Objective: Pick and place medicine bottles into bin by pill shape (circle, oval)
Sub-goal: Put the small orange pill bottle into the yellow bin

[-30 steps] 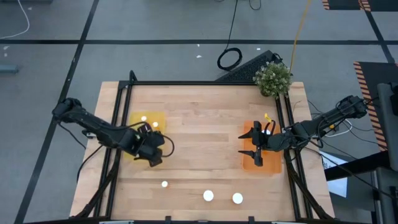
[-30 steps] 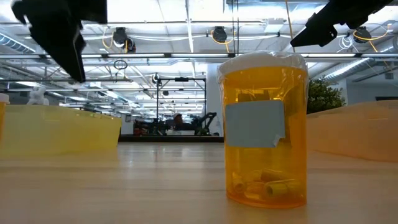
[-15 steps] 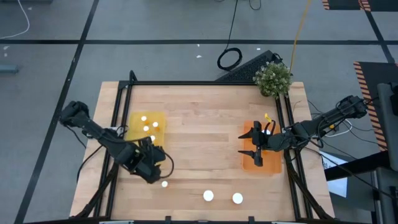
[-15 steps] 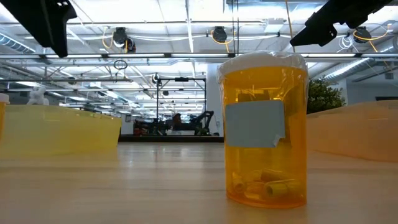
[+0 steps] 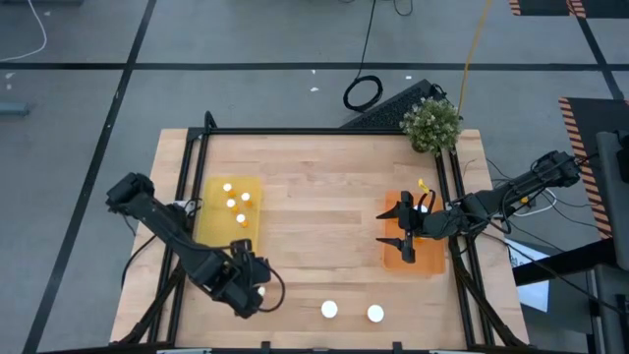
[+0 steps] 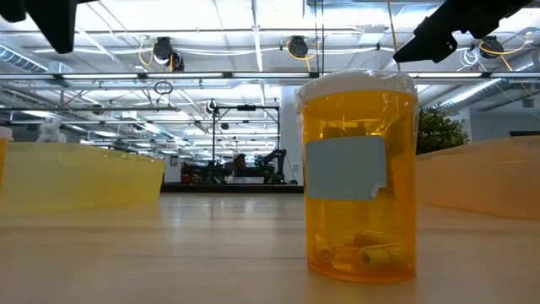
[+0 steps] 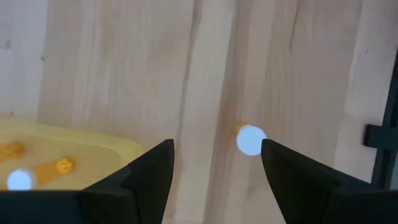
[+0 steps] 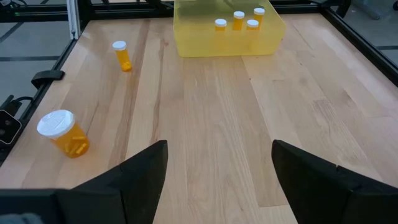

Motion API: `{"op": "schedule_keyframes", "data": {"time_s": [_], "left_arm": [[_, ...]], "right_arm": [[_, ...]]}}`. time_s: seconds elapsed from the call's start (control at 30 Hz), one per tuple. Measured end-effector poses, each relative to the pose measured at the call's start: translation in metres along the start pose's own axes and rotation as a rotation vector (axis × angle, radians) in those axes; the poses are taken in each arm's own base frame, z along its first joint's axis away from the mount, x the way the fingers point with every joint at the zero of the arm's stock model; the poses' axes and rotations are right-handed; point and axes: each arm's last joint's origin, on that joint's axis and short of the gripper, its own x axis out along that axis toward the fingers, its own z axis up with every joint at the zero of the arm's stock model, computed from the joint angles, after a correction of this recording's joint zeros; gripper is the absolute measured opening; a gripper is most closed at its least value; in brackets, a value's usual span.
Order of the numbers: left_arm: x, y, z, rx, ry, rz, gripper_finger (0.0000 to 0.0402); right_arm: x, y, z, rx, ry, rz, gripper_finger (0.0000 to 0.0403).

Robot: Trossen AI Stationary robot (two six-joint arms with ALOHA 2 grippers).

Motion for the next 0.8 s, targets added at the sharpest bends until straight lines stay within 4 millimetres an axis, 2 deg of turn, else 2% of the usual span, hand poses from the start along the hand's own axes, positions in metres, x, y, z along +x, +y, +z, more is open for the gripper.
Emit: {"op": "schedule_keyframes", "data": {"time_s": [0.47, 0.67, 0.8], "left_arm": [[0.029, -0.032, -0.005, 0.051, 0.004, -0.013, 0.0246], [0.032, -0.037, -0.004, 0.011, 0.025, -0.066, 0.0248], [0.034, -0.037, -0.005, -0.011, 0.022, -0.058, 0.0264]], "right_arm": [[0.0, 0.0, 0.0, 0.009, -0.003, 0.003, 0.0281], [0.0, 0.0, 0.0, 0.01, -0.004, 0.003, 0.0281], [0.0, 0.0, 0.0, 0.01, -0.004, 0.003, 0.0281]]}}
